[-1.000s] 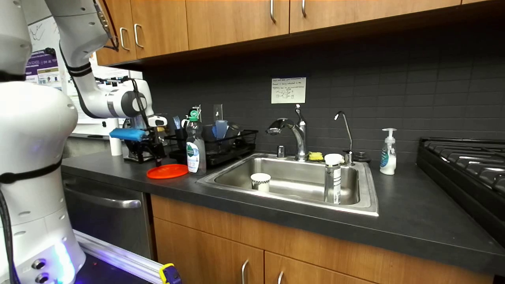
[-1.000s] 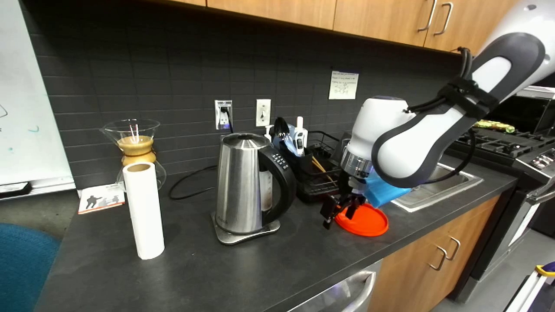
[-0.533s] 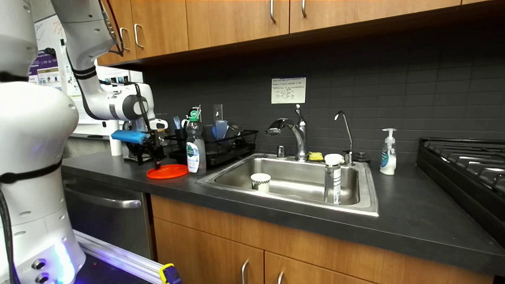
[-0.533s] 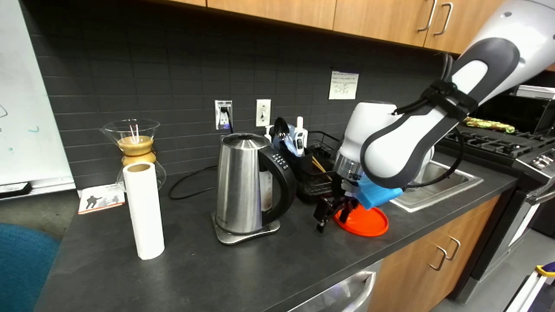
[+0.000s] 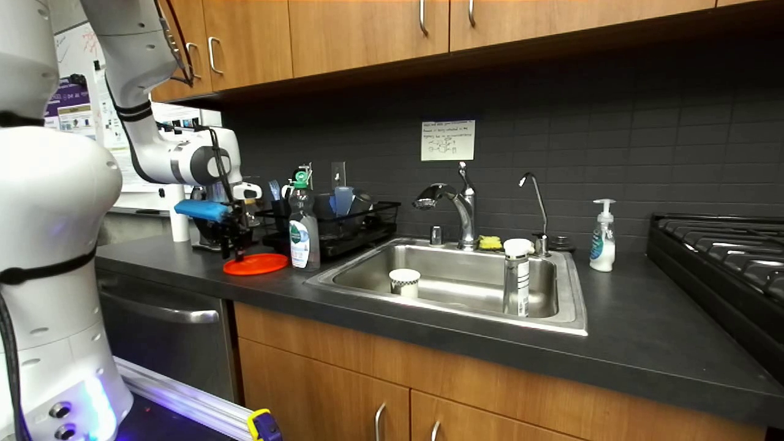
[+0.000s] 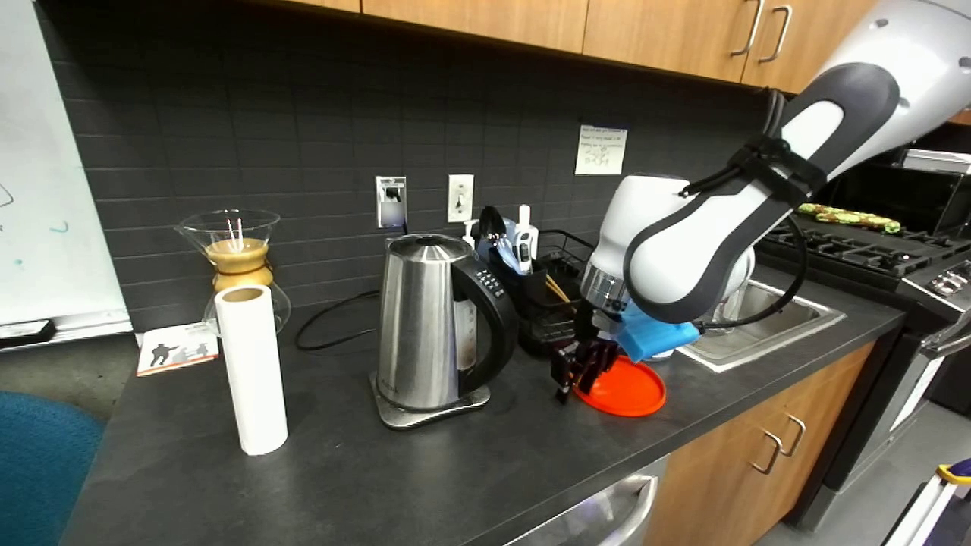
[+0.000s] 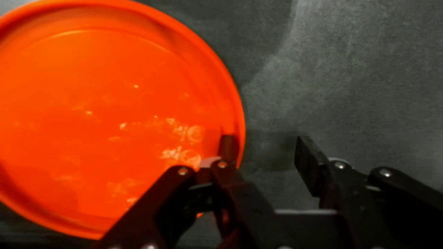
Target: Move the plate to the plate rack
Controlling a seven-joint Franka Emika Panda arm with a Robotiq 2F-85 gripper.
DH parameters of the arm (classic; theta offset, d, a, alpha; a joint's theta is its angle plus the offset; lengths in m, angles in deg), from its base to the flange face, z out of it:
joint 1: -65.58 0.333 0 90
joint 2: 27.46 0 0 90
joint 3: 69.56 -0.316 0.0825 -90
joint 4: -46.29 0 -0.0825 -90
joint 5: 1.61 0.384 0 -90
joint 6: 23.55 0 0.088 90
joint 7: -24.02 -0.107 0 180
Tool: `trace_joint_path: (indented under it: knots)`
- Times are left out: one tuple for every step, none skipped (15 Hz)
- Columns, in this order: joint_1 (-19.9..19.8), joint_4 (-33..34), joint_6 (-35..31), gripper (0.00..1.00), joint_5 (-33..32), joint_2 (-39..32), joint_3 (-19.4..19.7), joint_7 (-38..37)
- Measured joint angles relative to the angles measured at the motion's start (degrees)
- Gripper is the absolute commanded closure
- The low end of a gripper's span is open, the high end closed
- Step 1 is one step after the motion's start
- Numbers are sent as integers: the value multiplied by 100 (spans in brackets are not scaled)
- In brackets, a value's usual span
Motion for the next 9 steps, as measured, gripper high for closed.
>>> trace_joint_path:
  knots:
    - [0, -2, -2, 90, 57, 8, 0, 9]
    - [1, -5, -4, 99, 109, 13, 0, 18]
    - [8, -9, -7, 100, 170, 17, -2, 26]
    - [15, -17, -11, 100, 233, 19, -9, 31]
    - [21, -26, -17, 100, 311, 20, -19, 42]
    - [40, -30, -27, 99, 393, 22, -30, 48]
    - [65, -40, -33, 99, 449, 30, -38, 50]
    - [96, -65, -40, 99, 475, 50, -43, 49]
    - [128, -107, -44, 99, 477, 86, -50, 39]
